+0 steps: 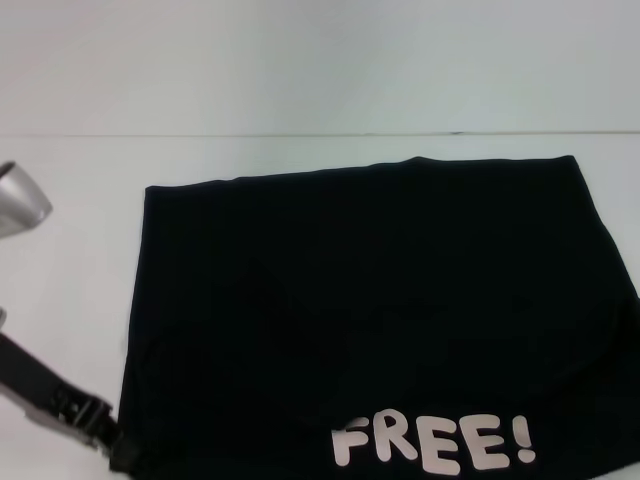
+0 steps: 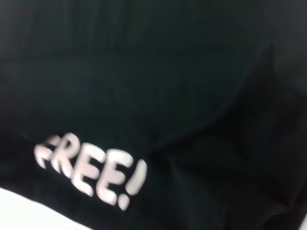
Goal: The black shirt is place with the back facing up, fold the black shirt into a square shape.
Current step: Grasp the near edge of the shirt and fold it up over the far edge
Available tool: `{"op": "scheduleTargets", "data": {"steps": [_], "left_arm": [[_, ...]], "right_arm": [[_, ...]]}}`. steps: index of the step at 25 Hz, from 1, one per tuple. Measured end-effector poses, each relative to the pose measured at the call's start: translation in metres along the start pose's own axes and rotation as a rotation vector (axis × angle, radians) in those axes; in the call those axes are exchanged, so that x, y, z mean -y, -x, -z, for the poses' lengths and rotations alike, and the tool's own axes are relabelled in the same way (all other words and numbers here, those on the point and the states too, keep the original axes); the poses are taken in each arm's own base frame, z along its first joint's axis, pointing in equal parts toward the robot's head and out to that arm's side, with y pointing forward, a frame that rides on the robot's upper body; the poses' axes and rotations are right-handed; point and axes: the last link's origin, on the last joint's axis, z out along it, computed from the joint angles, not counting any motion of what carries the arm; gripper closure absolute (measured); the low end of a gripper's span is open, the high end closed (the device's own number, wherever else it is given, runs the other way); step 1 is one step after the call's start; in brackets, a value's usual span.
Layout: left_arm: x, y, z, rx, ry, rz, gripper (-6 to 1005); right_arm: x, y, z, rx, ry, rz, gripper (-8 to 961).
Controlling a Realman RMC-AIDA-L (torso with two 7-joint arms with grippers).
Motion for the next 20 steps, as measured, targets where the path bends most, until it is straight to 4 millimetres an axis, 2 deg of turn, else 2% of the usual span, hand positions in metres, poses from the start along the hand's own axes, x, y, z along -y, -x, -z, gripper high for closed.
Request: {"op": "scheduleTargets", "data": {"steps": [13,17,20], "left_arm": [[0.000,-0.041,0.056,-0.313,0.029,0.006,971],[0.003,-0.056,0.063,-0.375,-0.010,0.048,971],[0.009,-0.068,0.063,-0.424,-0.048,0.097,971]], "right_arm": [[-0.008,0.036,0.042,0.344,0.122,0.041,873],[-0.003,0.048,0.054,0.474,0.115,0.014,872],[0.006,0.060,0.056,0.561,0.073,-0.036,871]]}}
